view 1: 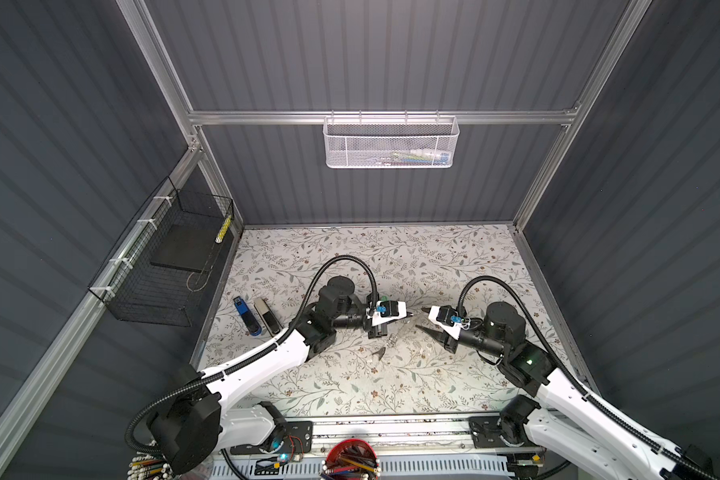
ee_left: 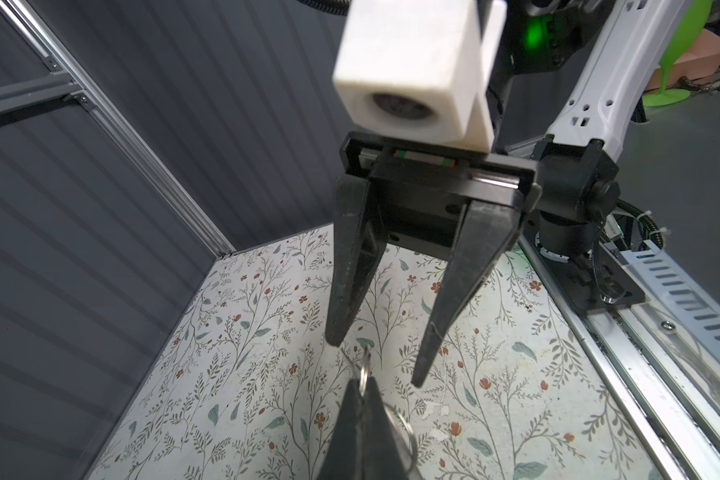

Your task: Put the keys on the keyring

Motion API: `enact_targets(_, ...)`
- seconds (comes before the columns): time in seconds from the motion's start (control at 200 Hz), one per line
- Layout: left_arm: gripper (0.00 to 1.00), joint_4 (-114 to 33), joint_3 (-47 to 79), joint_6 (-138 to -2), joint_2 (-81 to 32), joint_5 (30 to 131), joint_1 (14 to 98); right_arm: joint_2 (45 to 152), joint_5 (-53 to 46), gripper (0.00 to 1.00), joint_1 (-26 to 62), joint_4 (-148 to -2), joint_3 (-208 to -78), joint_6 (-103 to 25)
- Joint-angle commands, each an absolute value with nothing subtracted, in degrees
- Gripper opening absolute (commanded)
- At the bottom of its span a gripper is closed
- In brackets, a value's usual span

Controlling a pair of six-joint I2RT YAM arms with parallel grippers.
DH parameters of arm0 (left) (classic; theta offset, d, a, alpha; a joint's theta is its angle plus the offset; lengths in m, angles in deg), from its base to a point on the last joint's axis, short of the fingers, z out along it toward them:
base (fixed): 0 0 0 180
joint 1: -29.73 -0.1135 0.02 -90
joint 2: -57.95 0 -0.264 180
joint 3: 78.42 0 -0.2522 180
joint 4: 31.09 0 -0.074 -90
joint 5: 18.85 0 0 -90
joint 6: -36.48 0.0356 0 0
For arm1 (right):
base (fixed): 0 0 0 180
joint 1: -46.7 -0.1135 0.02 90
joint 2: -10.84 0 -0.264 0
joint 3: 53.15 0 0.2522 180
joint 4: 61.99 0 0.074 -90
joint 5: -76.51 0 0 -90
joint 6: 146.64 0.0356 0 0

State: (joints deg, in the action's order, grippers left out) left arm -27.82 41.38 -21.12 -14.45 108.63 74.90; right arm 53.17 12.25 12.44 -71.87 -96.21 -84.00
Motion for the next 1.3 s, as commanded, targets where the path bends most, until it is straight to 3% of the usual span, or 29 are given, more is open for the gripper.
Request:
enact_targets(0.0,0.00,-24.8,40.7,-20.4,-14.7,111.2,74.6,50.8,14.7,0.45,12.6,-69.7,-95.4,-85.0)
enact_targets(0.135,0.00,-23.0,40.8,-22.4,-15.2,112.5,74.6,48.7,14.4,0.41,12.5,-67.1,-94.0,-82.7)
enact_targets(0.445,0.00,-20.5,41.0,-25.5,-15.6,115.2,74.5,51.2,15.8,0.19,12.6,-63.2,-94.1,-79.5)
enact_targets(1.101,0.00,-20.8,40.8,-26.5,-15.8,117.1,74.5,52.6,18.8,0.14,12.6,-59.4,-93.8,-76.3)
enact_targets(1.296,0.00,-22.1,40.1,-26.2,-16.2,117.8,74.6,52.6,19.9,0.06,12.6,-60.4,-94.1,-76.8)
